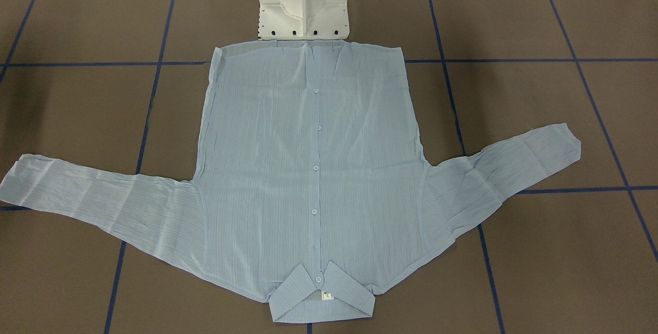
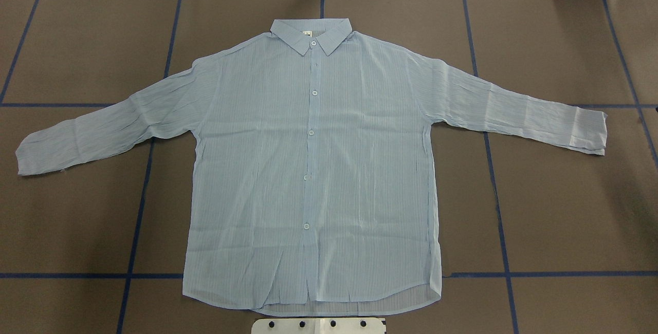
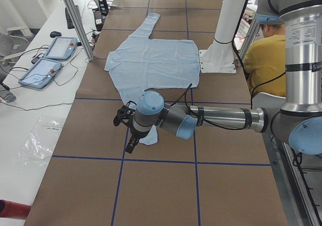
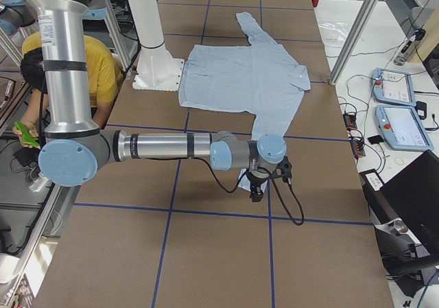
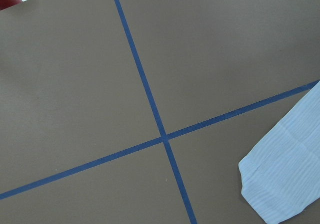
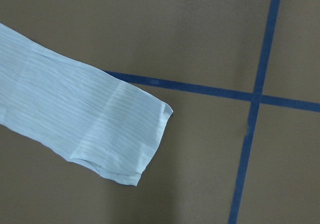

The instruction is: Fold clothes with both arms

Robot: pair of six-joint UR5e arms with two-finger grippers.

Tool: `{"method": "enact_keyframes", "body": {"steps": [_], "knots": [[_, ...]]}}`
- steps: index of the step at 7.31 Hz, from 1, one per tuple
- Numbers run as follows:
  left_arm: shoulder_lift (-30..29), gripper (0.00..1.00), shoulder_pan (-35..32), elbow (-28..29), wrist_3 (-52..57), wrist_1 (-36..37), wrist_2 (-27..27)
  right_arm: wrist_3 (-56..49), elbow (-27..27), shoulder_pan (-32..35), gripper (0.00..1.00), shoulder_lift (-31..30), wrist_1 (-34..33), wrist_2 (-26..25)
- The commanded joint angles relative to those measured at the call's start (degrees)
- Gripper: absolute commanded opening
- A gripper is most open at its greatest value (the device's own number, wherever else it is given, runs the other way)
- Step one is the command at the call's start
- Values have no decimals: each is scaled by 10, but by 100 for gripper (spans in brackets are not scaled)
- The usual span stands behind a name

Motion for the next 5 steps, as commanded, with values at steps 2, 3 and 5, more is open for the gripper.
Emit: {"method": "enact_keyframes", "body": {"steps": [2,3,5], "knots": [[-2,100,2,-5,0,-1,0,94,-107,-36,98,35,138,-20],[-3,100,2,-6,0,0,0,159,-127,-49,98,36,197,-34],[-3,100,2,-8,0,0,0,280,-127,-83,92,33,263,-54]]}}
